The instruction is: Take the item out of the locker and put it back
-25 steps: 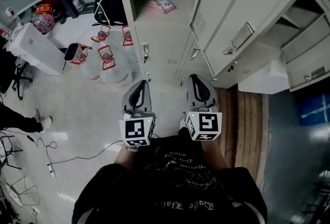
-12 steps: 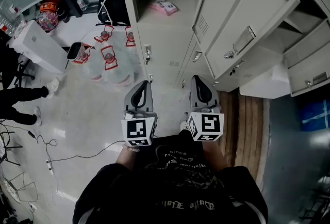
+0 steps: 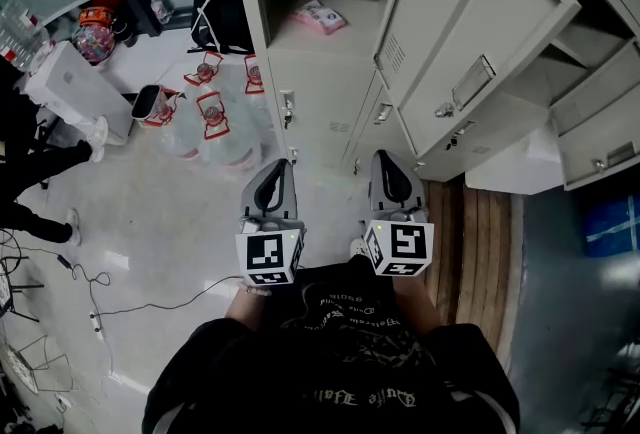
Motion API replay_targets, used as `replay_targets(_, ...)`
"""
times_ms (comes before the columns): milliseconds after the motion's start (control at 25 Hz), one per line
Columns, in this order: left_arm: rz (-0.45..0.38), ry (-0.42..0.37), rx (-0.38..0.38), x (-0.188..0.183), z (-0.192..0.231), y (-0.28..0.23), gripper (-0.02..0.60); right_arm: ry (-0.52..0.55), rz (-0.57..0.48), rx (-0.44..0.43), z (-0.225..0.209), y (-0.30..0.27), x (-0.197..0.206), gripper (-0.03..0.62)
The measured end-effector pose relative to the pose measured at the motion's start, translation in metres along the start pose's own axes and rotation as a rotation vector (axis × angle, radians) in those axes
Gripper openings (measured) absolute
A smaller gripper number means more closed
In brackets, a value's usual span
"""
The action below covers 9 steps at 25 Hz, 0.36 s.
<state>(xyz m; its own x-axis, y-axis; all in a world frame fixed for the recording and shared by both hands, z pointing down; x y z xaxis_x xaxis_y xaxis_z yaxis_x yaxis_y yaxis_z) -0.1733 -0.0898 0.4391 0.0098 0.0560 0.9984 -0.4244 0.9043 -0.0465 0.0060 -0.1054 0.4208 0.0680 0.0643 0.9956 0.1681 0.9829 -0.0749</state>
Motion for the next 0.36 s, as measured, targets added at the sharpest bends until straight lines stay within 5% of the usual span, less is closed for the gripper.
replay_targets(360, 0.004, 0.003, 0.006, 0.0019, -0.0011, -0.0011, 0.008, 0.016, 0.007, -0.003, 0.0020, 0.0011, 0.0036, 0.003)
Point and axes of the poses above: the fingertips, and each gripper's own axes: y backward along the fingers, z to its left, x out of its underside, the point moved 3 cm from there along y, backward along the fingers, and after that the axes turned 9 degrees about x, right-handed, at the moved point
